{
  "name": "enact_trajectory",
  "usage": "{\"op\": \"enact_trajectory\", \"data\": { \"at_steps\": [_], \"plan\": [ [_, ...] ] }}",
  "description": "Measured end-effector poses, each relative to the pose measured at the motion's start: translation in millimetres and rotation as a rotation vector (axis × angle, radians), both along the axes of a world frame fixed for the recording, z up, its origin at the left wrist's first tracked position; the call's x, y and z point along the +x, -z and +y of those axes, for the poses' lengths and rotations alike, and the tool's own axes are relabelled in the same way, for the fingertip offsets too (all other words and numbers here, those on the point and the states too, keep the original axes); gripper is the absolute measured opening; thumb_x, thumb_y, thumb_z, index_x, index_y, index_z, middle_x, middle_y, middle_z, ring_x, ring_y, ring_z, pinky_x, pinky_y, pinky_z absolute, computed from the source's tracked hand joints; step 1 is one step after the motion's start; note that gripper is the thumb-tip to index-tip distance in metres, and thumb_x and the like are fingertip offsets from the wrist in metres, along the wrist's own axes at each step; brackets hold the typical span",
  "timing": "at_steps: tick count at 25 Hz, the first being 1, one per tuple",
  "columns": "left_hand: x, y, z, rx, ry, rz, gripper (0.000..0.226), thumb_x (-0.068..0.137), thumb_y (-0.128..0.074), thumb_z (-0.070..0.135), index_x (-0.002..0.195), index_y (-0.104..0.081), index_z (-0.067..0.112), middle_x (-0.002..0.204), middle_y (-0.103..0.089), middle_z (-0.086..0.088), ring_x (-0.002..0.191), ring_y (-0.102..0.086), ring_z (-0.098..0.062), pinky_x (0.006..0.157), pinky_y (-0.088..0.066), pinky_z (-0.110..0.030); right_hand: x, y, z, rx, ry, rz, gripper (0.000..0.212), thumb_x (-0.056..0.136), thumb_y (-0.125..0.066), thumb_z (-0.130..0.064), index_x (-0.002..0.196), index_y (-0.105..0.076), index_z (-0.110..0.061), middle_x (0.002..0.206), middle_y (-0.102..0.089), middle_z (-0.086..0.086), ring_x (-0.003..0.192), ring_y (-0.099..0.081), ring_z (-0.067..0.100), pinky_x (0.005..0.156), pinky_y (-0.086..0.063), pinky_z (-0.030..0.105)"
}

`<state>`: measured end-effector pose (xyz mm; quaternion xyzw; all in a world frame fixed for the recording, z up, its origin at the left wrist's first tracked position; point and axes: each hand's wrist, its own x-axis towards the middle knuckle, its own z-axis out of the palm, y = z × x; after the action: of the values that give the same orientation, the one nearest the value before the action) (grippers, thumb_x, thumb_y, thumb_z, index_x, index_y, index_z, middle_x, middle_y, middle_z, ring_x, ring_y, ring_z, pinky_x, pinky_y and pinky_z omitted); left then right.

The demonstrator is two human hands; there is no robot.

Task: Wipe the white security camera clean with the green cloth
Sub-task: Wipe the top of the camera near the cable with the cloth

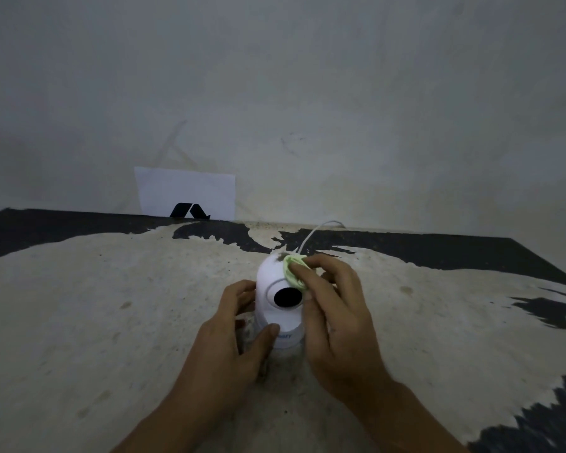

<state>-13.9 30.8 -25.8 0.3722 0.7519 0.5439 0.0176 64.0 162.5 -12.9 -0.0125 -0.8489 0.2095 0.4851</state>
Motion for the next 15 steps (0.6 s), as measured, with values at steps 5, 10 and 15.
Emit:
{"op": "enact_trajectory", "data": {
  "at_steps": [5,10,15],
  "plan": [
    [0,0,0,0.003,-0.009,0.003,0.051,0.077,-0.064,0.039,0.116,-0.032,0.047,0.106,-0.041,0.042,0.092,-0.047,0.018,0.072,-0.041,-0.003,-5,7,19,-0.130,0.020,-0.011,0.036,0.092,-0.037,-0.015,0.123,-0.053,-0.008,0.120,-0.056,0.009,0.113,-0.053,0.016,0.095,-0.048,0.031],
    [1,-1,1,0.003,-0.009,0.001,0.050,0.078,-0.064,0.035,0.115,-0.031,0.043,0.102,-0.038,0.041,0.089,-0.044,0.017,0.074,-0.041,-0.003,-3,4,9,0.135,0.062,0.046,0.042,0.100,-0.028,-0.030,0.120,-0.055,-0.005,0.116,-0.061,0.017,0.110,-0.053,0.021,0.096,-0.047,0.027],
    [0,1,0,0.008,-0.004,0.000,0.052,0.077,-0.064,0.037,0.118,-0.032,0.044,0.103,-0.038,0.043,0.087,-0.044,0.026,0.063,-0.039,0.004,-10,12,25,-0.146,0.091,-0.021,0.037,0.092,-0.034,-0.023,0.120,-0.056,-0.017,0.115,-0.059,0.001,0.109,-0.052,0.012,0.098,-0.047,0.031]
  ]
}}
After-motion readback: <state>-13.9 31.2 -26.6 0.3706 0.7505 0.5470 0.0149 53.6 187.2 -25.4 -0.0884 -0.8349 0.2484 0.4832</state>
